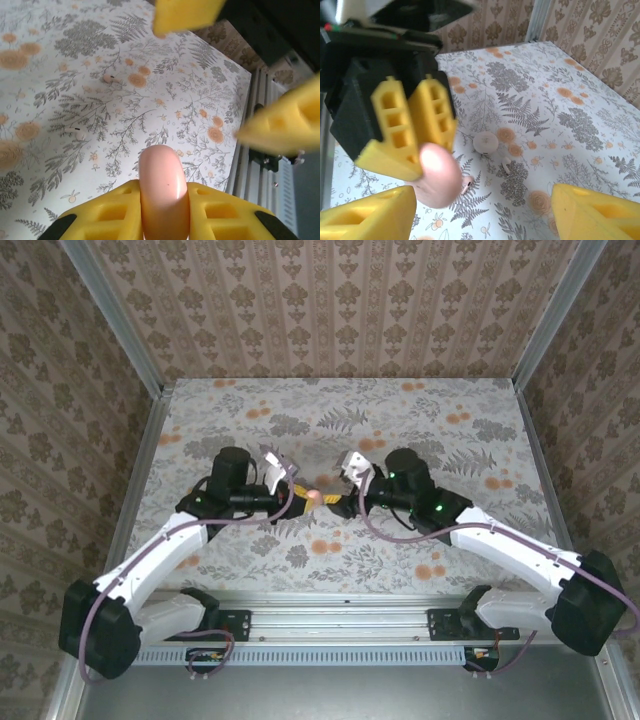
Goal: Insert wireless bluetooth earbuds into charging case
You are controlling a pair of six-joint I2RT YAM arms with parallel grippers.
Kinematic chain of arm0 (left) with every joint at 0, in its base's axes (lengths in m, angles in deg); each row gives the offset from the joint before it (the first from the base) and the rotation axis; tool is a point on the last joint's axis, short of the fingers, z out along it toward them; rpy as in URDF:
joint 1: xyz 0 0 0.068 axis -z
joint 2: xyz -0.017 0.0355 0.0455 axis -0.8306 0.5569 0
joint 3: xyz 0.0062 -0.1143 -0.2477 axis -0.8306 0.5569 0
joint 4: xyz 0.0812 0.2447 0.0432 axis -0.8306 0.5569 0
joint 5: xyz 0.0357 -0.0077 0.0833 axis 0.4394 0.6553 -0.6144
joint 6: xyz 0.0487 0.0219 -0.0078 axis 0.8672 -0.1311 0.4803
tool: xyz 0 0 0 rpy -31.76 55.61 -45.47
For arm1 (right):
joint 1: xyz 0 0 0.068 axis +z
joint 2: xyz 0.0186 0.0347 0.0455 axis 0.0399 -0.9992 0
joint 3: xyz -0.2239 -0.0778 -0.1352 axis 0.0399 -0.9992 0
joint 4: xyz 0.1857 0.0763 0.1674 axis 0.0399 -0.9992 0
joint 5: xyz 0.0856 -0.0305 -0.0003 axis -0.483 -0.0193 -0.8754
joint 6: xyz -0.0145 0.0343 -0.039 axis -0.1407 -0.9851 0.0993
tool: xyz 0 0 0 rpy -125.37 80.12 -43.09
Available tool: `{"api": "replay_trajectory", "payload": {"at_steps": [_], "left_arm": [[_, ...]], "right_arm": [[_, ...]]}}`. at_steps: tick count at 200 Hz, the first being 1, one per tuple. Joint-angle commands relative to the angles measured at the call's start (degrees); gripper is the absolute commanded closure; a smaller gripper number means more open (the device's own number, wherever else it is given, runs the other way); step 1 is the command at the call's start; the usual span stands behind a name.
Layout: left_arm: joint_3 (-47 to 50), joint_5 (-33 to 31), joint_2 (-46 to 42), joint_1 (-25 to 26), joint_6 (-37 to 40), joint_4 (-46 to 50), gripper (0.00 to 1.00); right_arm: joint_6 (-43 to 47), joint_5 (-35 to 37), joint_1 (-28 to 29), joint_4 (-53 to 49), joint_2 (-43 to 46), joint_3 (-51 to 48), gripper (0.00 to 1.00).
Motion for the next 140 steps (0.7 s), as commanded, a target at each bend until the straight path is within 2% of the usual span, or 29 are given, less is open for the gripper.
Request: {"api": "replay_trajectory", "payload": {"at_steps": [1,35,68,83,117,140], "left_arm": [[3.2,2.2,-3.3,-0.2,5.8,-10.7,0.77],[4.8,3.9,-3.1,1.1,8.8,-12.4,0.77],[4.8,4.4,-2.5,2.4,10.5,-12.3,0.76],[4.7,5.6,-2.5,2.6,11.0,-12.3,0.76],[4.6,5.7,-3.7,3.3,12.0,-11.1,0.76],[4.6,5.7,-4.5,3.9,13.0,-10.2,0.76]], "right_arm": [[-0.6,-15.7,-3.1,1.0,2.0,-1.9,0.3],[3.4,-23.6,-5.6,-4.9,0.7,0.8,0.39],[16.4,-31.1,-5.6,-18.1,-2.8,6.9,0.52],[19.8,-32.3,-5.6,-20.3,-4.3,8.2,0.57],[22.5,-32.5,-5.6,-21.4,-6.9,10.2,0.58],[22.2,-31.4,-5.7,-21.0,-8.9,11.7,0.54]]}}
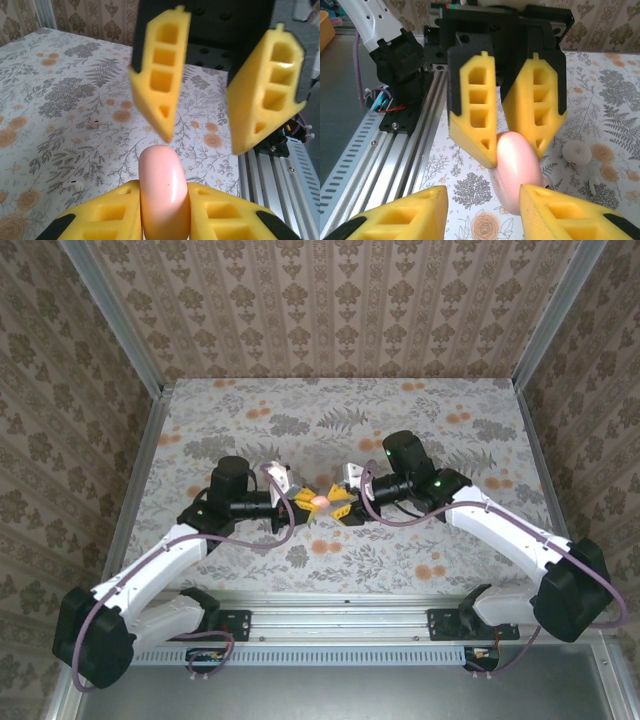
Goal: Insert wireless bluetooth earbuds into charging case
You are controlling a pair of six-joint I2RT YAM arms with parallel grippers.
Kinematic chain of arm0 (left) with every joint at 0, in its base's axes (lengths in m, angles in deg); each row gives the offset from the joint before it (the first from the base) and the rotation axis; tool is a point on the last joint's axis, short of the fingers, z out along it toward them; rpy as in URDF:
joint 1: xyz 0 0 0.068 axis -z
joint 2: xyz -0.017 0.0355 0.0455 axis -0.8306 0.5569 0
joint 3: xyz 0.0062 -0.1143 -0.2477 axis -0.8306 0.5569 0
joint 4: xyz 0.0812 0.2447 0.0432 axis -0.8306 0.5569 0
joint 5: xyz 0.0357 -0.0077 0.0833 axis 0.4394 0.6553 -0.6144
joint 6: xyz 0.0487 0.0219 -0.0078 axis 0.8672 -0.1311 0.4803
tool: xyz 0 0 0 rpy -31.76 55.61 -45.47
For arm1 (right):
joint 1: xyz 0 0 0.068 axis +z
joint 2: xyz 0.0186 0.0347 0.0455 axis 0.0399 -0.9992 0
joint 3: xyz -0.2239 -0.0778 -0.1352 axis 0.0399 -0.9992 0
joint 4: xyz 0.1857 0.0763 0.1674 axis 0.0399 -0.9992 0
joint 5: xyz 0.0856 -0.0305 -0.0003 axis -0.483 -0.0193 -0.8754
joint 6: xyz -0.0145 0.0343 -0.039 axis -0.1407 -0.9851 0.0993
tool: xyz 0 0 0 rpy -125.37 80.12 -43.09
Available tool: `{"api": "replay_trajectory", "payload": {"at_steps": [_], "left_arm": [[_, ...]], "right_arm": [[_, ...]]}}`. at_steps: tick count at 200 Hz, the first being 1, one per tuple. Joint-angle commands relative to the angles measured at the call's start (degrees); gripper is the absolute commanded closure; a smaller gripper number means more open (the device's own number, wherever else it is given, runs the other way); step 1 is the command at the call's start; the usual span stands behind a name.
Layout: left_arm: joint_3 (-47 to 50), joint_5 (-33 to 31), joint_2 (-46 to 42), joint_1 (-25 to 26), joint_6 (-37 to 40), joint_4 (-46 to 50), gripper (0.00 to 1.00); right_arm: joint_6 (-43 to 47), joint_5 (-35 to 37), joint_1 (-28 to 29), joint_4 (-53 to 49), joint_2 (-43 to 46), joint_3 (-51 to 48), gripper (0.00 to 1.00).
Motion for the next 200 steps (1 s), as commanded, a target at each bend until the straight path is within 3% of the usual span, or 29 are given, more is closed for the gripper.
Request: {"api": "replay_trajectory", "payload": {"at_steps": [1,78,134,167,200], "left_arm": [[0.1,2.0,-1.8,0.7,2.6,0.3,0.76],[-0.6,0.8,-2.5,2.1,4.7,2.9,0.76],[-0.8,-0.4,-3.8,2.4,5.3,3.7,0.76],[-0.8,-0.5,-4.2,2.4,5.1,3.6,0.76],[-0.8,-0.7,-4.1,2.5,5.0,3.8,0.76]], "right_arm": [[2.9,-1.9,-0.2,-2.1,-1.9,2.9,0.54],[3.5,-4.2,-0.4,-4.8,-7.6,8.2,0.49],[7.0,-6.0,-0.4,-10.3,-9.2,10.3,0.53],[7.5,-6.7,-0.4,-11.5,-9.5,10.7,0.57],[7.6,-7.3,-0.3,-11.1,-9.4,10.7,0.74]]}}
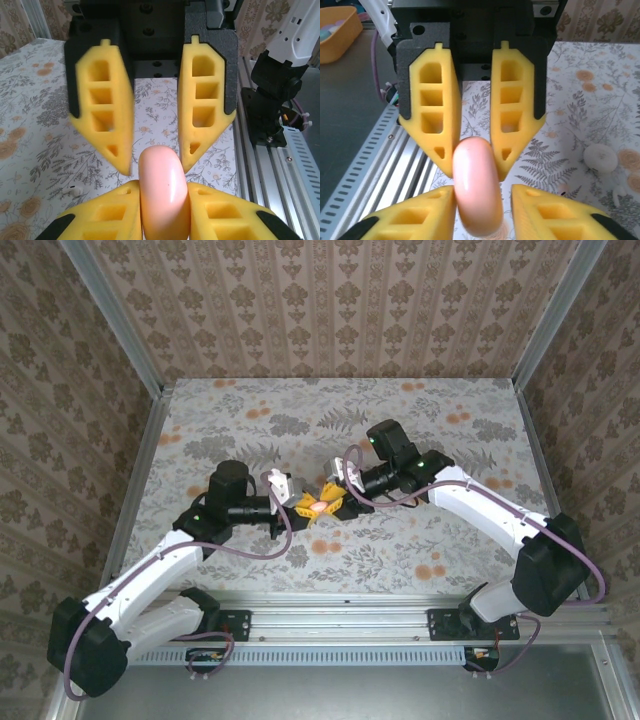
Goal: Insert wireless bluetooth earbuds into charging case
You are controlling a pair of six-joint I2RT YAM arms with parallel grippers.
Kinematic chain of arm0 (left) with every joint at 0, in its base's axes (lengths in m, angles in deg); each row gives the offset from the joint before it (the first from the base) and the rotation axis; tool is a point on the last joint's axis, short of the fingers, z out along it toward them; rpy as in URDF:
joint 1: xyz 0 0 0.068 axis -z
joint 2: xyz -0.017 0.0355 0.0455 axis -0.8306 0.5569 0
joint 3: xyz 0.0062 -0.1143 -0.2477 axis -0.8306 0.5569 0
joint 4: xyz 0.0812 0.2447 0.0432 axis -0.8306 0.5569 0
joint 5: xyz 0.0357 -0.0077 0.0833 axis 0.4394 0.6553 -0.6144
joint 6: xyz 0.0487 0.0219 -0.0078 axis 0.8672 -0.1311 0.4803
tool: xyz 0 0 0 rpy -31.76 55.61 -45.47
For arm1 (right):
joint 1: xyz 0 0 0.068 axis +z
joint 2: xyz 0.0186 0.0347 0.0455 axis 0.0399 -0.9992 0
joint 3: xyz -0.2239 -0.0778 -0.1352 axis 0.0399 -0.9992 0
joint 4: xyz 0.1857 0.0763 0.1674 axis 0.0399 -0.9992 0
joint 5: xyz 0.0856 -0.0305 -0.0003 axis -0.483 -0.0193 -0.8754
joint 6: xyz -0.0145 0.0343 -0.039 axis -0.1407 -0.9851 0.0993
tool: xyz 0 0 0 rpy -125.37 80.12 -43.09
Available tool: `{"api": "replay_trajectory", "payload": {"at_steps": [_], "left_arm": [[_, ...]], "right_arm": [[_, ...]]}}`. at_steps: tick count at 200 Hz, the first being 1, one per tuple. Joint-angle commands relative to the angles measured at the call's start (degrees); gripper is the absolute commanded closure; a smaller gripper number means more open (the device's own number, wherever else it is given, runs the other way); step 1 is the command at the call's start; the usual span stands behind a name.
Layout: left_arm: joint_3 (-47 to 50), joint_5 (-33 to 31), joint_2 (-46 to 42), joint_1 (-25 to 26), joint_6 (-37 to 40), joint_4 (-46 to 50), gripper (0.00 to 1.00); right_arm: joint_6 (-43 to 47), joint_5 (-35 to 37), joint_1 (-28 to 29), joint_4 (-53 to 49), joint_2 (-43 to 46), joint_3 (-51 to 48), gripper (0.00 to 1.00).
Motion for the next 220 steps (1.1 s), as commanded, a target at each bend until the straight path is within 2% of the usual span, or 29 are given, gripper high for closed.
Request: {"api": "replay_trajectory", "payload": {"at_steps": [1,27,53,77,151,220], "left_arm": [[-0.9,0.7,-0.8,0.6,1.3,0.4,0.76],[-1.0,-0.1,-1.1,0.7,1.6,0.8,0.73],[-0.1,-1.3,-1.6,0.7,2.0,-0.2,0.5],[1.8,-1.9,-2.1,0.7,2.1,-3.0,0.39],[2.3,-0.6,-1.0,1.2,2.4,-5.8,0.38],[3.0,0.8,-2.0,1.2,0.0,-9.3,0.42]], "right_arm": [[1.5,-2.5,-0.3,-1.3,-0.5,1.6,0.74],[1.8,-2.3,-0.5,-0.9,0.2,1.4,0.87],[-1.1,-3.2,-2.3,4.7,2.5,-1.5,0.87],[-6.6,-5.5,-5.0,14.9,6.1,-7.3,0.86],[-13.9,-10.3,-5.3,25.6,7.9,-11.7,0.85],[-8.8,-11.9,-4.4,17.1,5.1,-8.0,0.84]]}}
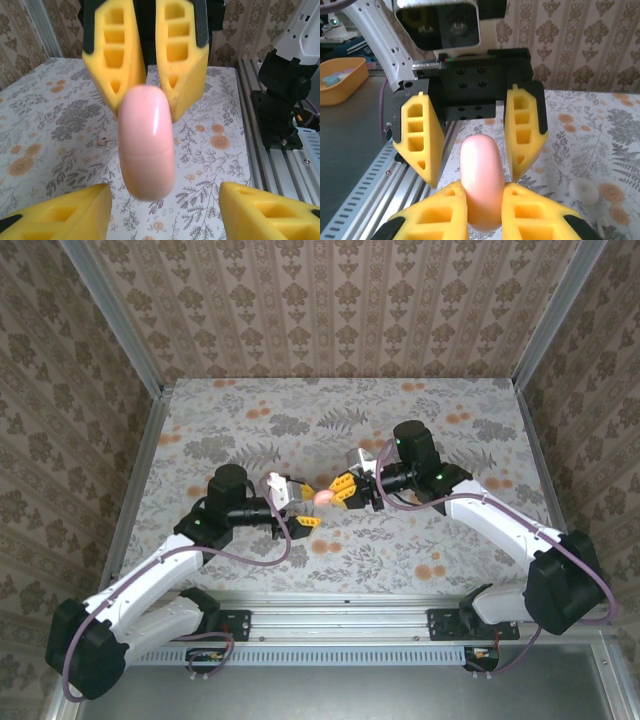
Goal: Insert wireless bluetooth earbuds into charging case
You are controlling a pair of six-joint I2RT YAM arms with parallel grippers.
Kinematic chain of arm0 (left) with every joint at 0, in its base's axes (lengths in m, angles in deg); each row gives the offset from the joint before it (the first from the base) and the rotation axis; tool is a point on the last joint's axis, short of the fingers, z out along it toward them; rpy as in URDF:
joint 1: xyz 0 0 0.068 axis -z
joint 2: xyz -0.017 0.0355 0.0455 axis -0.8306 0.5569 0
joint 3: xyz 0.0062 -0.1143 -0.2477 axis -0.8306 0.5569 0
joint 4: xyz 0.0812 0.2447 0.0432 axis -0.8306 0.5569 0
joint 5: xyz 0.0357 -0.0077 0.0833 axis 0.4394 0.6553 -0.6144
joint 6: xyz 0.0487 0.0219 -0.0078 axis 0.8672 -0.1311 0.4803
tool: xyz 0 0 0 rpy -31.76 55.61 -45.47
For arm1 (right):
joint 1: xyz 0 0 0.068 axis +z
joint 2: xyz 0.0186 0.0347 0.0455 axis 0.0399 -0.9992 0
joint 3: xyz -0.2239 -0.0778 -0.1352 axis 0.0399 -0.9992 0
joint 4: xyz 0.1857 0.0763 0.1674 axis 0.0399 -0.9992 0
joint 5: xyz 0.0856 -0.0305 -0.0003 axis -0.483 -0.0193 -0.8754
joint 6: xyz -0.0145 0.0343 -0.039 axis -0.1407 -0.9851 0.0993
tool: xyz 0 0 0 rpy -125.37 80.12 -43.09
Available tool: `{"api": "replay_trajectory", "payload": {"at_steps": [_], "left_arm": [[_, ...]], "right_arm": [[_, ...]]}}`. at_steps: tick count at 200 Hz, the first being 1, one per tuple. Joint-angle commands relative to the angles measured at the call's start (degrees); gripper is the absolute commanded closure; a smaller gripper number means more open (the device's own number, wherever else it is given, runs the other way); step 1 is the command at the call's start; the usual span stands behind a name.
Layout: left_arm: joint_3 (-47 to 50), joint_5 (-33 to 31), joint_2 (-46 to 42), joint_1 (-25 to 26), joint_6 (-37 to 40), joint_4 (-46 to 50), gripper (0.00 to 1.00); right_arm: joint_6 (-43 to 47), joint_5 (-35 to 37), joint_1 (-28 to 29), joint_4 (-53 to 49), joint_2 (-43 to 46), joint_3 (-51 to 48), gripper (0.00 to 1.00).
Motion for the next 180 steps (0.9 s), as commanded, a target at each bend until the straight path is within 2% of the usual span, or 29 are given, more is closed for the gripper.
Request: {"api": "replay_trajectory", "payload": {"at_steps": [1,106,145,180], "left_arm": [[0.5,2.2,-0.9,0.4,-1.1,-3.1,0.42],[0.6,3.3,-0.5,0.4,-2.4,-4.7,0.61],[0.7,3.1,-0.3,0.4,-2.3,-4.6,0.62],[0.7,2.6,-0.3,0.4,-2.3,-4.5,0.69]], "right_arm": [[3.2,-2.7,0.8,-4.6,-1.1,2.7,0.84],[0.6,-2.6,1.5,-1.2,-1.6,2.9,0.84],[0.0,-2.6,1.5,-0.2,-1.5,2.8,0.84],[-0.1,-2.8,1.5,-0.2,-1.5,2.8,0.84]]}}
